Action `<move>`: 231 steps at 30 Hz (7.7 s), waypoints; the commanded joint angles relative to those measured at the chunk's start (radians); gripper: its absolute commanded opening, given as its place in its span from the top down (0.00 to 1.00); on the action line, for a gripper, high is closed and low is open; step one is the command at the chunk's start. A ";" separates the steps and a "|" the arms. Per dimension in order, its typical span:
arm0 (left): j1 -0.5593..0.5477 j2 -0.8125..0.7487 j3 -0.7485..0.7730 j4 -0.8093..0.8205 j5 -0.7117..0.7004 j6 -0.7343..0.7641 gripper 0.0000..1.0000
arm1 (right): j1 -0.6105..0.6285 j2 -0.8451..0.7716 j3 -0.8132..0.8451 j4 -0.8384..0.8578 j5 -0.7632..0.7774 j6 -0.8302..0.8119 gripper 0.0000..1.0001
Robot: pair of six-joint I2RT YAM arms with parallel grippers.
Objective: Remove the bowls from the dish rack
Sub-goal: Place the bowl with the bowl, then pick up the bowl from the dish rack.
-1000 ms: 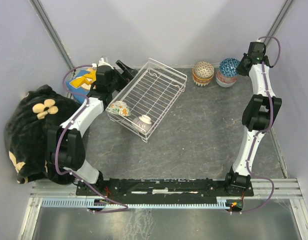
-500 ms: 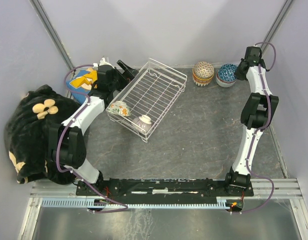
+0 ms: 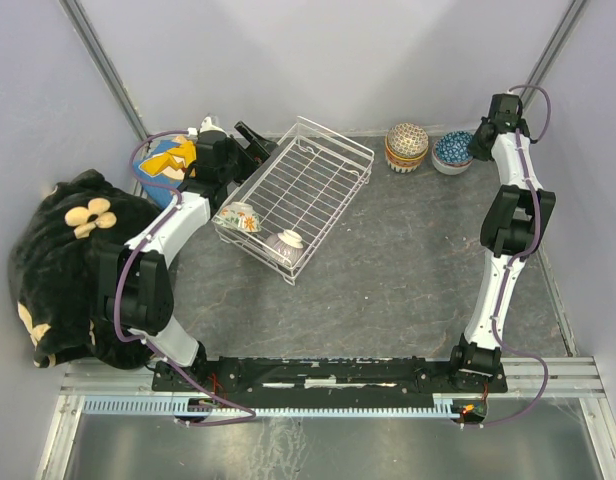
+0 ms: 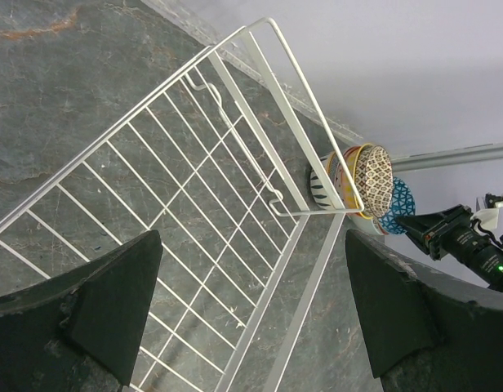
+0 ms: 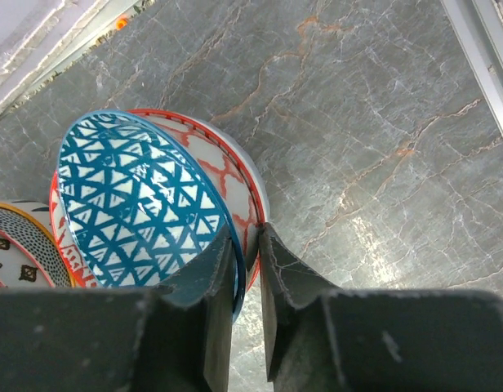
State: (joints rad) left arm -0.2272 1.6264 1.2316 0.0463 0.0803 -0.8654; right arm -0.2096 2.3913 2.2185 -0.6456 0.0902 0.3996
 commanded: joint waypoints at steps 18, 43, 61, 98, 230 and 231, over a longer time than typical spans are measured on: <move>-0.008 -0.014 0.033 0.031 -0.008 0.042 0.01 | -0.003 -0.129 -0.077 0.096 0.004 0.011 0.62; -0.011 -0.012 0.021 0.043 -0.006 0.037 0.01 | -0.011 -0.173 -0.145 0.121 -0.002 0.007 0.82; -0.009 -0.029 0.104 -0.069 -0.170 0.110 0.01 | 0.175 -0.620 -0.491 0.274 -0.069 -0.051 0.55; 0.183 0.092 -0.132 0.089 0.066 0.108 0.01 | 0.587 -0.484 -0.697 0.217 0.008 -0.024 0.39; 0.046 -0.329 -0.453 0.064 -0.106 0.219 0.01 | 0.932 -0.377 -0.642 0.472 -0.863 -0.891 0.21; 0.046 -0.325 -0.452 0.066 -0.104 0.218 0.01 | 0.935 -0.375 -0.640 0.471 -0.863 -0.893 0.21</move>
State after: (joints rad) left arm -0.1852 1.2869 0.7448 0.0769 -0.0437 -0.6804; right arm 0.7128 2.0068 1.5276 -0.2153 -0.7368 -0.4679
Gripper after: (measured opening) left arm 0.993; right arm 0.786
